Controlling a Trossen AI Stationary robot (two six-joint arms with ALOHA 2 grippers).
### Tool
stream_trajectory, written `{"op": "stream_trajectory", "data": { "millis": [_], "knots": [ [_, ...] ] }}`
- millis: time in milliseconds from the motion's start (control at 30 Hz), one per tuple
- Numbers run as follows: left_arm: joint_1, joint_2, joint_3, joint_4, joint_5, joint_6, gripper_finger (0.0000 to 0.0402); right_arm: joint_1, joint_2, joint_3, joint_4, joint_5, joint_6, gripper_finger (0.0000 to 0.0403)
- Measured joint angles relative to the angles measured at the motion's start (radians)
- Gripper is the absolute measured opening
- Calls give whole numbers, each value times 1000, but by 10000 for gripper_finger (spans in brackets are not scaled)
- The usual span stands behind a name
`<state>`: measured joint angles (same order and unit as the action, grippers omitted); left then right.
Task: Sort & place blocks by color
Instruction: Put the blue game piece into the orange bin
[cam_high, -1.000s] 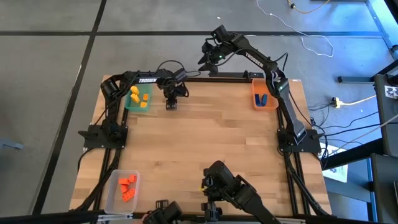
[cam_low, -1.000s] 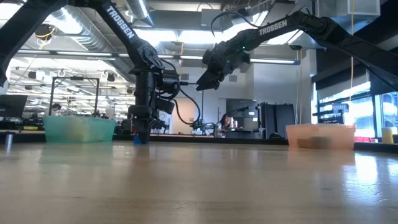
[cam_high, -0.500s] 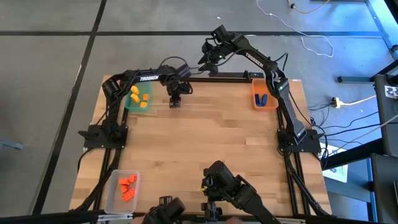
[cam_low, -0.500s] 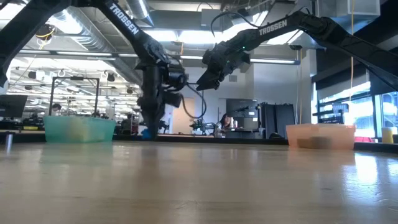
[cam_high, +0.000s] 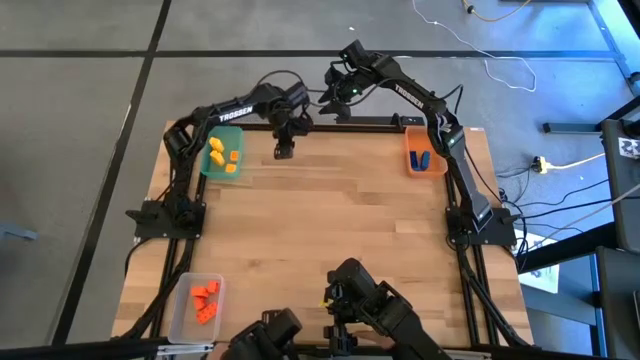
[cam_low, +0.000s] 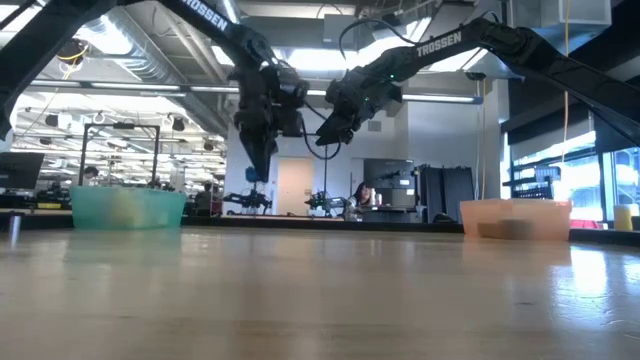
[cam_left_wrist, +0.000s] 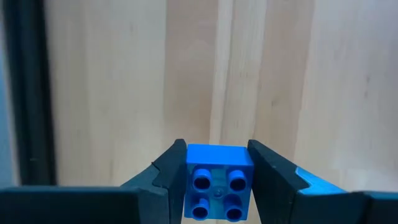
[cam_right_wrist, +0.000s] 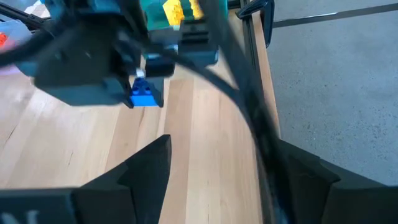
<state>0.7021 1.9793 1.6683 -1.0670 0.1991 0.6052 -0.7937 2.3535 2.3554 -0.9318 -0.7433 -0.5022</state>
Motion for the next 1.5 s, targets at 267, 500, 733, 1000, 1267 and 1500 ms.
{"op": "stream_trajectory", "data": {
  "millis": [267, 500, 733, 1000, 1267, 1500],
  "knots": [
    [46, -2, 123, -37, -14, -15, 130, 1, 0, 0, 35, -4, 0, 244],
    [106, -2, 116, -132, -48, -46, 130, 2, 0, 0, 40, 48, 3, 244],
    [117, -2, 65, -213, -31, -39, 130, 0, 1, 0, 52, 259, 0, 244],
    [137, -3, 44, -173, -3, -30, 130, 1, 1, 0, 74, 265, -8, 244],
    [274, -3, 44, -178, 114, -52, 130, 17, 1, 0, 74, 203, -202, 244],
    [343, -3, 44, -178, 423, -56, 130, 81, 1, 0, 76, 183, -418, 244]
  ]
}}
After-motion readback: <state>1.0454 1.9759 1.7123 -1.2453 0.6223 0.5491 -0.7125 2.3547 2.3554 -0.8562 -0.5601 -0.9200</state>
